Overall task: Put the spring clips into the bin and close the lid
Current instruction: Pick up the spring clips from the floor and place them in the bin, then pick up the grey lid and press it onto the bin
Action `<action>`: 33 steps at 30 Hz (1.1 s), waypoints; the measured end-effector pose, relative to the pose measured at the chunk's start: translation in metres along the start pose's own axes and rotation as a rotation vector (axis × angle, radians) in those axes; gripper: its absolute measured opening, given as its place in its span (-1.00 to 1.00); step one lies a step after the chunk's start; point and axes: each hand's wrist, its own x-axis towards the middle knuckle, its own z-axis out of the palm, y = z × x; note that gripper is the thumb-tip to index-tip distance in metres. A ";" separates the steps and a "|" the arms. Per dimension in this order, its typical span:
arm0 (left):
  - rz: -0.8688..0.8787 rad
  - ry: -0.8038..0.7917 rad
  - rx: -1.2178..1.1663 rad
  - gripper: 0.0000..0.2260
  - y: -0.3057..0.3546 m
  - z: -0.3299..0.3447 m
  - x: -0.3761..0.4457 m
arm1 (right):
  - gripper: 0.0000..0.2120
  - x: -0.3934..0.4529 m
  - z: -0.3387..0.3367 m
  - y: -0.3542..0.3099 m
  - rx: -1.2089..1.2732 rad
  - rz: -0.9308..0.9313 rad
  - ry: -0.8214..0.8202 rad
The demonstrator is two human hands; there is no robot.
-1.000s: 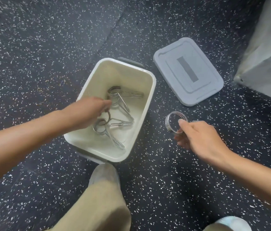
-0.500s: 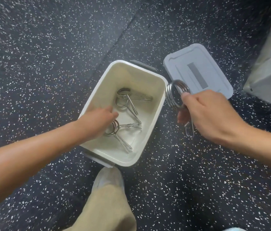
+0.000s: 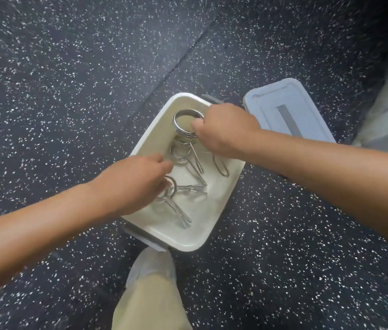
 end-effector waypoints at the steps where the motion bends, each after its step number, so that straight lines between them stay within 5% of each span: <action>1: 0.002 0.011 -0.005 -0.79 0.000 -0.003 -0.002 | -0.71 0.007 0.009 0.000 -0.021 0.015 -0.010; 13: -0.001 0.049 -0.009 -0.77 0.013 -0.010 -0.004 | -0.71 0.067 0.088 -0.001 -0.110 0.106 0.044; 22: -0.003 0.069 -0.006 -0.75 0.006 -0.008 -0.007 | -0.67 0.054 0.076 0.012 -0.131 0.049 0.111; 29: 0.022 0.089 -0.005 -0.76 0.022 -0.012 -0.003 | -0.58 0.010 0.040 0.045 -0.127 -0.171 0.407; 33: 0.043 0.083 -0.006 -0.75 0.031 -0.017 0.003 | -0.49 0.006 0.022 0.089 -0.067 -0.074 0.510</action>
